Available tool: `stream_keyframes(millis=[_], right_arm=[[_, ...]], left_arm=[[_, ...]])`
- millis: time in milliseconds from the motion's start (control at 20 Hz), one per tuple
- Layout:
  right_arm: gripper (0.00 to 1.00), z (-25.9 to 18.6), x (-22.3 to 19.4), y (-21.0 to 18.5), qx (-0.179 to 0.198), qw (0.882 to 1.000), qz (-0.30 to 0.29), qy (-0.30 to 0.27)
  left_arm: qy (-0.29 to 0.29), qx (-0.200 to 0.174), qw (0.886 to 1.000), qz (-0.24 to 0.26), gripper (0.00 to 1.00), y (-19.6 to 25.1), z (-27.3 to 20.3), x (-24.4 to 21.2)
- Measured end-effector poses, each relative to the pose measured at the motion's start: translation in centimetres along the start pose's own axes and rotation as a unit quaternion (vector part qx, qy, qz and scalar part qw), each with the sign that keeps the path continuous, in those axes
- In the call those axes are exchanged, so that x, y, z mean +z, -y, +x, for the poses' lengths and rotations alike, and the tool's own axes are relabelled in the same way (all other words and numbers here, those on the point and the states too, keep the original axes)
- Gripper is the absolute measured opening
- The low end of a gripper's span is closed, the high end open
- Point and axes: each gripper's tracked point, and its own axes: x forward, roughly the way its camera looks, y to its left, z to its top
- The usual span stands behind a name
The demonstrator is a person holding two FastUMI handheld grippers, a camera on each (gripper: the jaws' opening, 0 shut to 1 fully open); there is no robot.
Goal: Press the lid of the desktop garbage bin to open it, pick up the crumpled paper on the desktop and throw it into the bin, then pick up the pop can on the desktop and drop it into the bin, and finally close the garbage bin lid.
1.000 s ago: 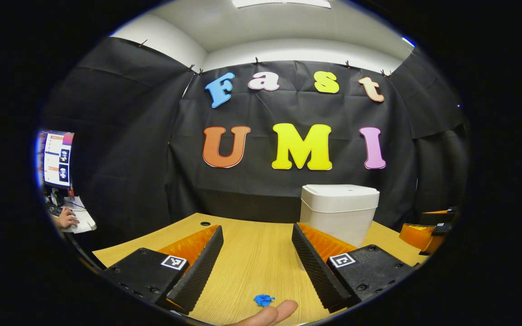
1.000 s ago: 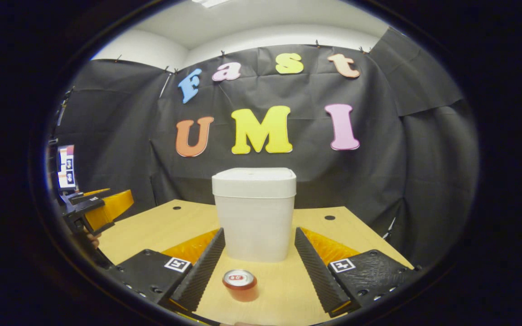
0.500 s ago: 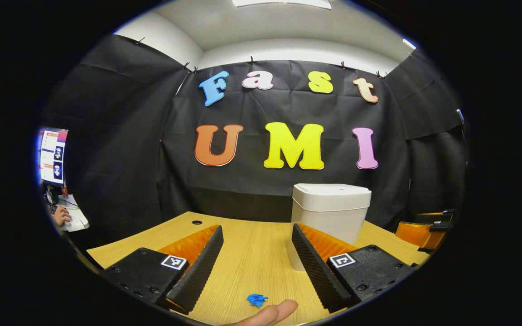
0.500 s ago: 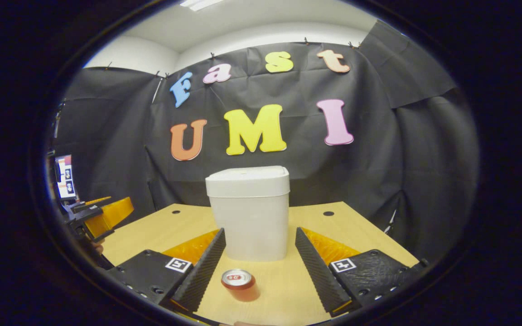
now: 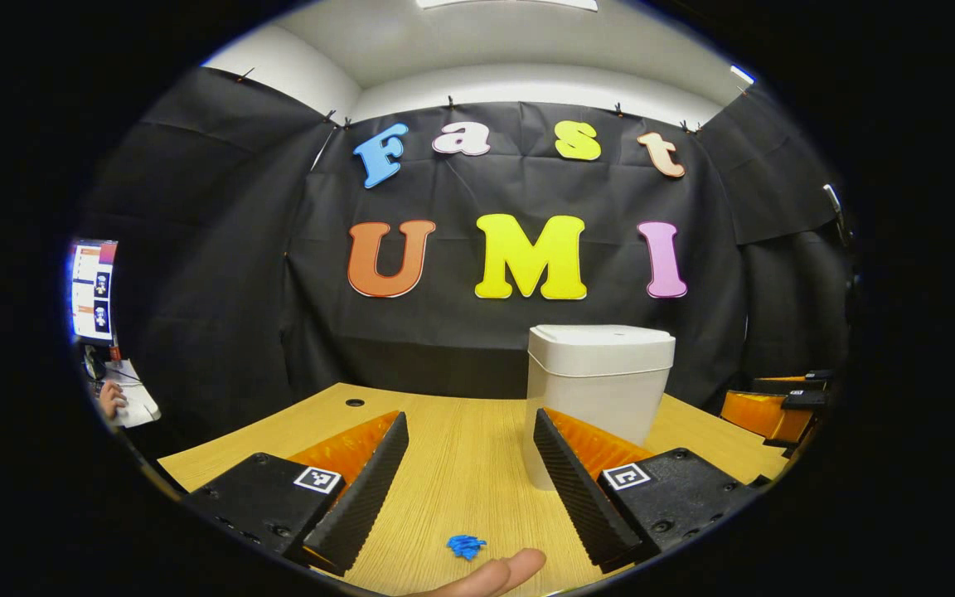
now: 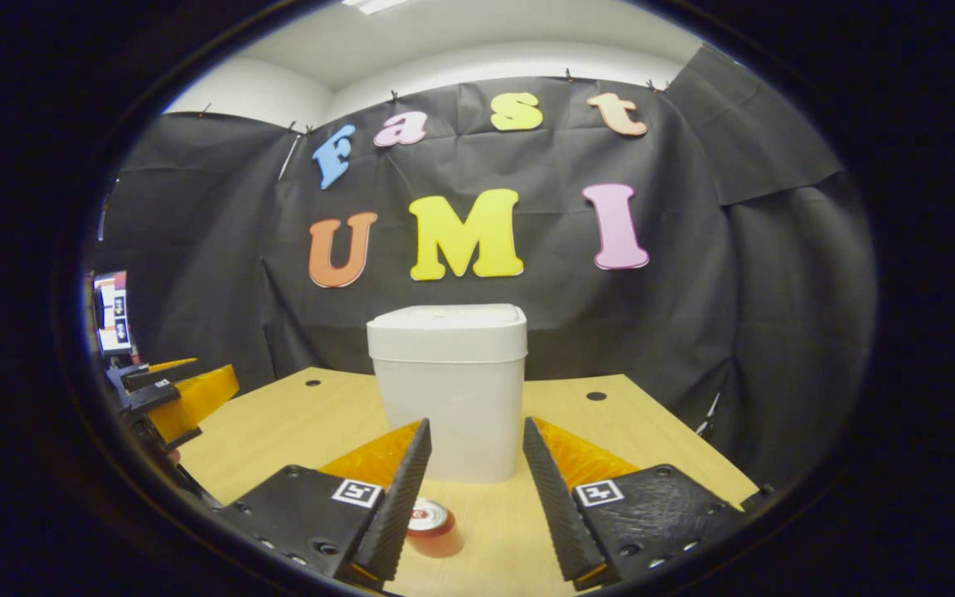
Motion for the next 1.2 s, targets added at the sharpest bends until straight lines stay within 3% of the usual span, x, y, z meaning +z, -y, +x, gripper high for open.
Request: stream_keyframes(millis=[50,150,200,250,300,450,750,850,1200], right_arm=[[0.67,0.4,0.0,-0.5,0.007,1.0,-0.007,-0.002],[0.48,1.3,-0.1,-0.6,0.01,0.999,-0.029,-0.008],[0.24,1.6,0.1,-0.9,0.017,0.999,-0.03,-0.008],[0.23,2.2,0.4,-1.1,0.018,1.0,-0.019,-0.007],[0.04,2.5,0.7,-1.2,0.019,1.0,-0.01,-0.01],[0.0,4.3,3.2,-0.8,-0.002,1.0,-0.021,0.01],[0.0,9.4,9.3,-4.9,0.039,0.999,-0.023,0.012],[0.0,11.4,11.2,-5.3,0.032,0.998,-0.043,0.015],[0.0,16.9,8.8,-5.7,0.011,0.996,-0.049,-0.072]], left_arm=[[-0.002,0.0,1.0,0.003,0.98,0.0,0.0,-0.2],[-0.004,0.001,1.0,0.008,0.98,-0.2,0.0,-0.3],[-0.004,0.003,1.0,0.009,0.98,-0.4,0.1,-0.3],[-0.005,0.007,1.0,0.011,0.98,-0.7,0.2,-0.3],[-0.005,0.01,1.0,0.013,0.98,-0.9,0.3,-0.4],[-0.009,0.02,1.0,0.012,0.98,-1.5,0.6,-0.6],[-0.018,0.026,0.999,0.001,0.99,-2.4,1.0,-1.3],[-0.021,0.024,0.999,-0.003,0.99,-2.5,1.2,-1.4],[-0.023,0.022,0.999,-0.008,0.99,-3.1,1.3,-1.6]])
